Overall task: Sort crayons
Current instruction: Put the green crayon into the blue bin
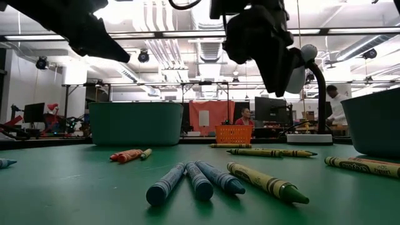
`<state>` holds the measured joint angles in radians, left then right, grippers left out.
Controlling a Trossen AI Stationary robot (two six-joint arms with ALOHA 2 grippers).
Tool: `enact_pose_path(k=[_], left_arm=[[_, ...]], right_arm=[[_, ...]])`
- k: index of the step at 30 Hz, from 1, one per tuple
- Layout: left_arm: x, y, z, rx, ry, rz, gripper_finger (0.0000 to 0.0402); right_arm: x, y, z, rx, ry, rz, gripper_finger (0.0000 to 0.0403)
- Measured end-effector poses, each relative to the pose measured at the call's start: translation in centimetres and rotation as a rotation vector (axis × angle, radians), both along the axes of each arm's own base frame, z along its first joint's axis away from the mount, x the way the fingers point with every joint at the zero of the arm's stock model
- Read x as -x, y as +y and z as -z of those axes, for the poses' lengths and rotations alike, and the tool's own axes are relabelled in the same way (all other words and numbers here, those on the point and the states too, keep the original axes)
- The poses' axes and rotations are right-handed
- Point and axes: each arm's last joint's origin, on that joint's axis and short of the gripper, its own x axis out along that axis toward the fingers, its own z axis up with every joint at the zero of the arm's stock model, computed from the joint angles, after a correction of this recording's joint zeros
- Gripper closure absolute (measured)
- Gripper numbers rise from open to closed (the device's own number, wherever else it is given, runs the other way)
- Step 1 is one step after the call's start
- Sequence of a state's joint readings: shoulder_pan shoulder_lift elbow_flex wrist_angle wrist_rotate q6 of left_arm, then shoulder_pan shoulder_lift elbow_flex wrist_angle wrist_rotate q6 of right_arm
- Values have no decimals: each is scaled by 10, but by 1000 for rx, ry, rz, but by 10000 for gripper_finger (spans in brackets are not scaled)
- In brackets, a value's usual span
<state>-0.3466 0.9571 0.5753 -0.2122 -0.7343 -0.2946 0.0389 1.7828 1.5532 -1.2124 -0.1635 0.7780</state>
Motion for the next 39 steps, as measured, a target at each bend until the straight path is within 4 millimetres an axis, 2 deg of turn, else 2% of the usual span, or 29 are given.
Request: enact_pose_path(k=[5, 10, 18, 32, 39], left_arm=[[-1, 0, 0, -10, 0, -14, 325], [-1, 0, 0, -10, 0, -14, 325], [-1, 0, 1, -11, 2, -15, 325], [0, 1, 0, -28, -8, -45, 325], [0, 1, 0, -36, -13, -59, 325]], right_arm=[[0, 9, 1, 35, 3, 10, 264], [-4, 9, 9, 96, 9, 5, 264], [-14, 14, 36, 117, 60, -61, 264], [-23, 18, 69, 131, 128, -141, 264], [-27, 18, 71, 145, 93, -142, 264]])
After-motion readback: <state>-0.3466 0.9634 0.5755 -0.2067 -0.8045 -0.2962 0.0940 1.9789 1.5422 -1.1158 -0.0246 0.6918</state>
